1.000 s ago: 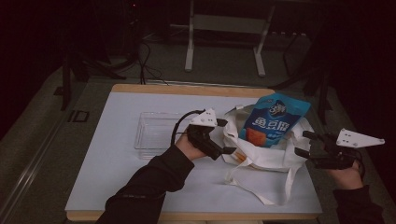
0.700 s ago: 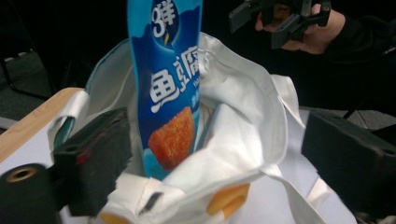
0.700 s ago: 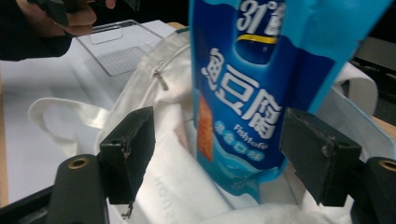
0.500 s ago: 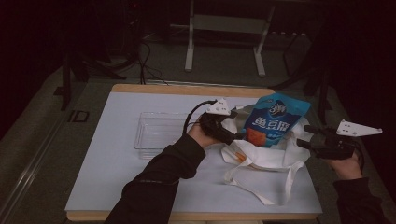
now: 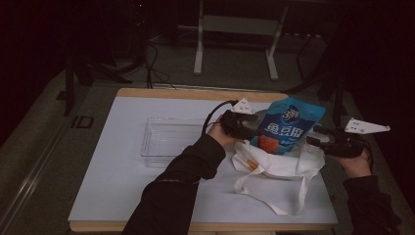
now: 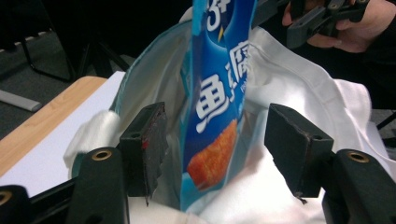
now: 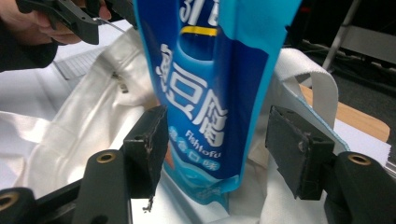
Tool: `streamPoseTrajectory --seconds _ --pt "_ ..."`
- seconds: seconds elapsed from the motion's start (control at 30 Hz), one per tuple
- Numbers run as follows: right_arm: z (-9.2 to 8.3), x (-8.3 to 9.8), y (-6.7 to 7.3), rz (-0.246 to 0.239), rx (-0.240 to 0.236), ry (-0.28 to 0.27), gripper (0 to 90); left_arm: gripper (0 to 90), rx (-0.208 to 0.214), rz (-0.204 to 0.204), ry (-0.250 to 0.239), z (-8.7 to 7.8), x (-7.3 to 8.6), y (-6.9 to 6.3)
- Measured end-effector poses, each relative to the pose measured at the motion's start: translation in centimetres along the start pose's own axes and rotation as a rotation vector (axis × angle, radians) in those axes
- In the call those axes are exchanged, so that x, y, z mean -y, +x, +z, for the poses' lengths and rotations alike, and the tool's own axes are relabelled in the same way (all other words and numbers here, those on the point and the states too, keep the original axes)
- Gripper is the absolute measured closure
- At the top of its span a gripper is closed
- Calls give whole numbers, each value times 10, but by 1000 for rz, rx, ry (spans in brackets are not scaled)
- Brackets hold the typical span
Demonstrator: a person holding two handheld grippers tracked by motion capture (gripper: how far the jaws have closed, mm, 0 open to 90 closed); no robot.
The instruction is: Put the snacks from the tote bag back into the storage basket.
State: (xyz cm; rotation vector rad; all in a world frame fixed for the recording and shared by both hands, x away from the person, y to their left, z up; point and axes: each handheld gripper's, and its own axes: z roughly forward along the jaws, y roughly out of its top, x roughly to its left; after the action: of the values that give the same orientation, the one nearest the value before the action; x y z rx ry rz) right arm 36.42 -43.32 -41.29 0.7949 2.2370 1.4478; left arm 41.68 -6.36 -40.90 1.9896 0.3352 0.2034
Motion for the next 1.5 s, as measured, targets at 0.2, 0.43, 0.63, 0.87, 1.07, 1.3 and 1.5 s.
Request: streamPoseTrajectory --seconds 0.2,0.43,0.63,0.87,1.07,1.3,1.5 --pt "12 0 -6 9 -7 9 423 448 -2 3 31 15 -9 3" --pt "24 -4 -6 -13 -29 14 477 558 12 3 52 29 -13 2" --pt "31 -5 -6 -5 -42 16 527 596 6 0 49 39 -16 2" --pt "39 -5 -8 -9 -45 30 591 674 -1 -6 36 44 -15 3" --pt "40 -6 -8 -10 -45 34 661 703 -7 9 54 48 -15 1" --pt "43 -7 -7 -15 -60 57 763 835 -3 16 71 50 -16 1" --pt "44 -10 -5 -11 -51 76 843 885 -32 42 89 52 -19 -1"
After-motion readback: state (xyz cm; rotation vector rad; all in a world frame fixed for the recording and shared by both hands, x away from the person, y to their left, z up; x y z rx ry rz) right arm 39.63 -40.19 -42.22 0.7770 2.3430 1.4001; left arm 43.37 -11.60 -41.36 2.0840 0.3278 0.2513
